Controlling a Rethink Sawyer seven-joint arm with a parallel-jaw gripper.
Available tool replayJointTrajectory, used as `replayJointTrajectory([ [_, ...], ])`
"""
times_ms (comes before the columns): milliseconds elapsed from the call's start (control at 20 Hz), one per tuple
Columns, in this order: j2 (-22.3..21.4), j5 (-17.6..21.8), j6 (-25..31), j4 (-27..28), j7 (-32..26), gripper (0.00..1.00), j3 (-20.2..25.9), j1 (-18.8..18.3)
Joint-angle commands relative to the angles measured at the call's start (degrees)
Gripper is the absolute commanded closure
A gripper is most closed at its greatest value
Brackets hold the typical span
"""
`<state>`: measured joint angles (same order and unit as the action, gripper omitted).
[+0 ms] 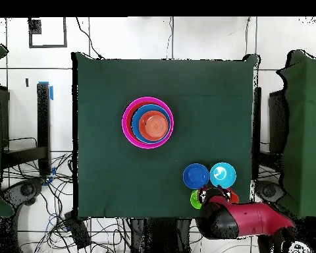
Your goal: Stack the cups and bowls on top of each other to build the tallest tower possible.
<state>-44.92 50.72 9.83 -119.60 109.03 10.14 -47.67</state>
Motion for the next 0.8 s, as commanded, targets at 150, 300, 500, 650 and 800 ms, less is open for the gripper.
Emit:
replayJointTrajectory([
  [150, 8.26, -0.08, -6.27, 4.37, 7.09, 0.0, -1.49, 4.75],
  [300, 9.45, -0.44, -7.1, 5.3, 6.85, 0.0, -2.19, 5.23],
  [500, 9.71, -0.84, -7.51, 5.06, 5.89, 0.0, -1.82, 4.4],
  [650, 10.64, -1.02, -7.5, 5.55, 5.34, 0.0, -1.04, 3.65],
  [800, 10.12, -1.08, -6.36, 5.18, 4.24, 0.0, 0.16, 2.37],
])
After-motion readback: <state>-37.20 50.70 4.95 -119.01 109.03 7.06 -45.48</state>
